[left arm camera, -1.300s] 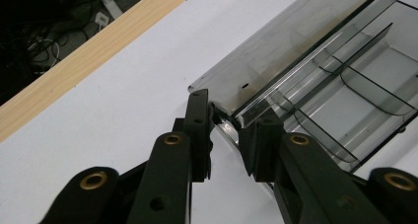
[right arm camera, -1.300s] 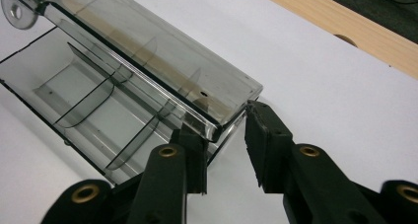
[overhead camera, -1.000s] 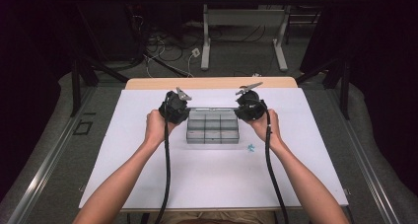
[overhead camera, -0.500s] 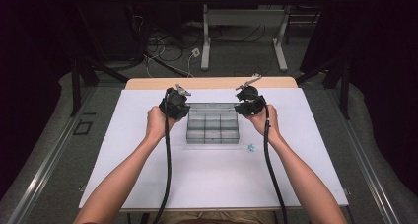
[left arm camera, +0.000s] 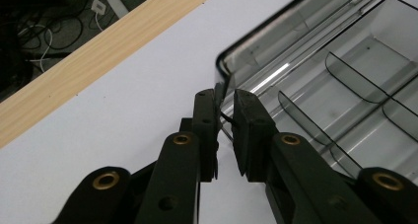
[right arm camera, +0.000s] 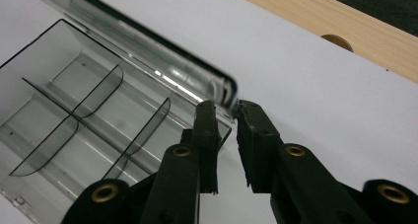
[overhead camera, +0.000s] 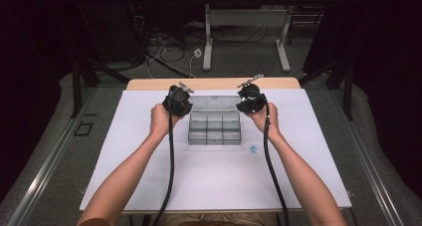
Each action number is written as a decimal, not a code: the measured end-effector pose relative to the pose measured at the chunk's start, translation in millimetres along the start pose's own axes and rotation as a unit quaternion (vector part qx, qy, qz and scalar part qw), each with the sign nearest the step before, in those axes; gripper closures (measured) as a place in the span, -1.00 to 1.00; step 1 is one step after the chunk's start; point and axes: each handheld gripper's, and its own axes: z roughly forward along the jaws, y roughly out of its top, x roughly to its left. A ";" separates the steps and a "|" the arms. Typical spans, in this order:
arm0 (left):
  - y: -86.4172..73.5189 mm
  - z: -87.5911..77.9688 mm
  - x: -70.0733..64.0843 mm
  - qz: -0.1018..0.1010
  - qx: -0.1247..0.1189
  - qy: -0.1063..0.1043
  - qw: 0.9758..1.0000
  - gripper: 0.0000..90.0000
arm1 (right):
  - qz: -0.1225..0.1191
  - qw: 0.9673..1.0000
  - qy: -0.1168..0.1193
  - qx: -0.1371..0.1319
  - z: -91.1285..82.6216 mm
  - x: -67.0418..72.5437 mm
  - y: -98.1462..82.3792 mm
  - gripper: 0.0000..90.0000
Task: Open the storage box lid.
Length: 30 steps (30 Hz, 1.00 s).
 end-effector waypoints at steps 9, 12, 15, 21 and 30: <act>3.2 8.7 3.8 0.001 0.012 0.004 1.000 0.78 | 0.009 1.000 -0.001 0.003 7.0 -3.2 3.4 0.76; 4.3 11.2 4.6 -0.005 0.016 0.007 1.000 0.78 | 0.012 1.000 -0.003 0.003 8.6 -4.1 5.7 0.76; 4.8 14.2 5.4 -0.007 0.017 0.011 1.000 0.78 | 0.016 1.000 -0.004 0.001 10.6 -5.8 7.1 0.75; 3.8 18.7 6.0 -0.012 0.025 0.016 0.999 0.68 | 0.015 1.000 -0.017 -0.001 15.8 -5.5 8.5 0.61; -6.9 7.1 4.1 -0.027 0.019 0.013 0.999 -0.10 | -0.004 1.000 0.006 -0.003 5.7 -2.7 -4.9 0.14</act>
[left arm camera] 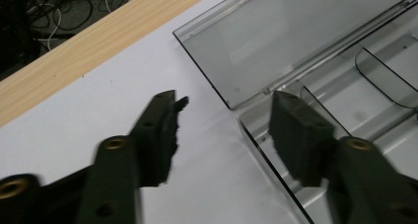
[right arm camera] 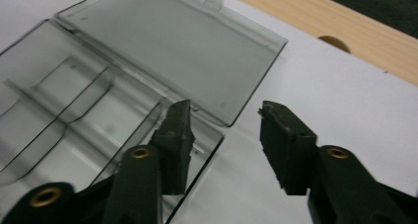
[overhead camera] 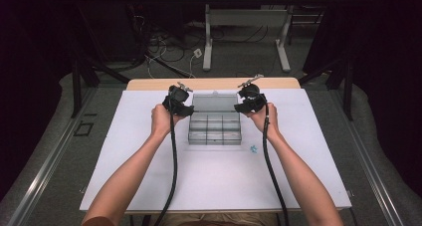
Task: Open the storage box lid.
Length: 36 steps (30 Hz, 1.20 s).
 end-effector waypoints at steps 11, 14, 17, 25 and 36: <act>-43.0 -26.1 -18.7 0.016 -0.019 -0.031 0.999 -0.63 | -0.017 0.998 0.067 0.004 -18.1 8.9 -42.9 -0.34; -54.8 -32.2 -23.3 0.024 -0.019 -0.033 0.999 -0.66 | -0.023 0.996 0.082 0.004 -21.1 10.1 -54.0 -0.43; -66.5 -36.1 -25.9 0.022 -0.026 -0.039 0.999 -0.72 | -0.025 0.996 0.089 0.007 -23.7 11.4 -63.9 -0.48; -89.9 -48.0 -27.9 0.022 -0.018 -0.053 0.998 -0.88 | -0.028 0.995 0.097 0.015 -29.3 12.4 -83.8 -0.60; -112.3 -62.5 -28.1 0.017 -0.035 -0.055 0.998 -1.00 | -0.028 0.994 0.107 0.007 -40.8 12.3 -106.0 -0.71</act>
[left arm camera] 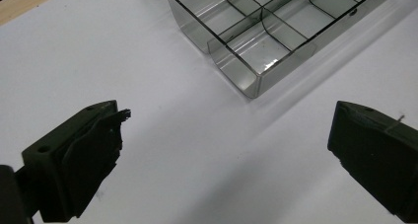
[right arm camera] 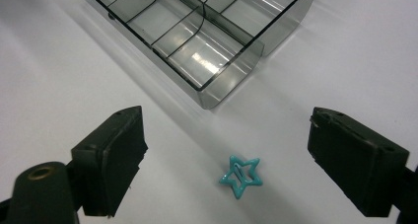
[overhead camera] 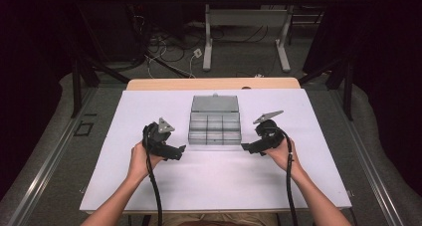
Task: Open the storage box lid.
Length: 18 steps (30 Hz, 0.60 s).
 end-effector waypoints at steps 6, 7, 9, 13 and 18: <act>-10.3 -9.6 -1.6 0.002 -0.018 0.004 1.000 -1.00 | 0.002 1.000 0.013 -0.003 -3.0 0.9 -6.7 -0.78; -11.8 -10.7 -1.5 0.004 -0.016 0.001 1.000 -1.00 | 0.001 1.000 0.008 -0.001 -3.7 1.4 -8.1 -0.79; -15.0 -12.3 -2.0 -0.001 -0.020 0.000 1.000 -1.00 | 0.000 1.000 0.016 0.007 -4.9 3.0 -10.5 -0.84; -21.5 -16.0 -4.2 -0.002 -0.025 0.001 1.000 -1.00 | -0.004 1.000 0.016 0.002 -6.3 4.4 -15.9 -0.88; -28.9 -19.6 -5.4 -0.001 -0.023 -0.003 1.000 -1.00 | -0.001 1.000 0.018 0.002 -6.9 6.0 -20.6 -0.91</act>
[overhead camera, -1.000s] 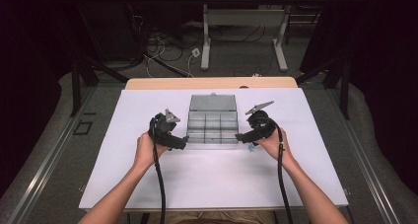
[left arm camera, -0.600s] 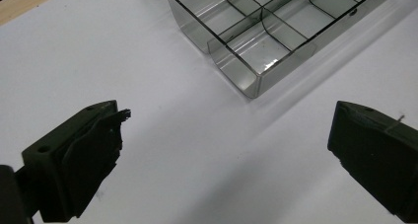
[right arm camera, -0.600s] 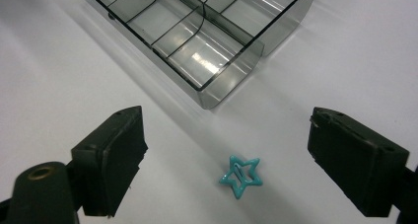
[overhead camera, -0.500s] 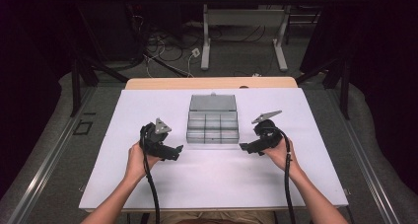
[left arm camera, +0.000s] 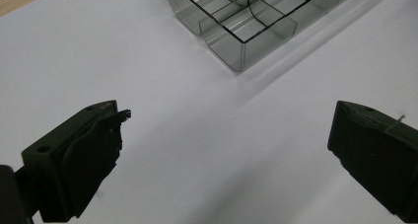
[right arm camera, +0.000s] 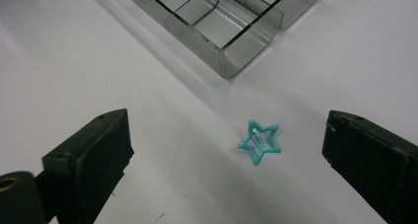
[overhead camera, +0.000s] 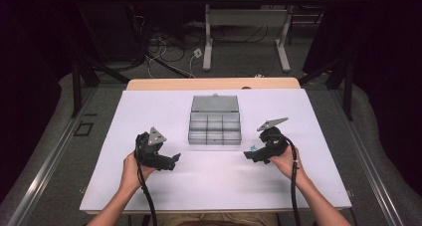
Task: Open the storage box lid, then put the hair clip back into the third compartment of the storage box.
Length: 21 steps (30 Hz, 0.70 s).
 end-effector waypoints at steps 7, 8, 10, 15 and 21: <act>-3.5 -5.3 3.4 -0.004 -0.004 0.002 1.000 -1.00 | -0.003 1.000 0.002 0.001 0.7 0.4 -1.1 -0.93; -3.6 -5.1 3.4 -0.004 -0.003 0.002 1.000 -1.00 | -0.005 1.000 0.000 0.001 0.7 0.5 -1.1 -0.94; -3.6 -5.1 3.6 -0.001 0.001 -0.001 1.000 -1.00 | -0.005 1.000 0.001 0.002 1.0 0.6 -1.2 -0.95; -2.6 -6.8 0.9 0.001 -0.003 -0.002 1.000 -1.00 | -0.005 1.000 -0.001 0.003 -1.2 -0.7 -1.2 -0.98; -8.6 -13.2 -4.7 0.006 -0.012 -0.010 1.000 -1.00 | -0.005 1.000 0.001 0.000 -1.3 -2.4 -2.4 -1.00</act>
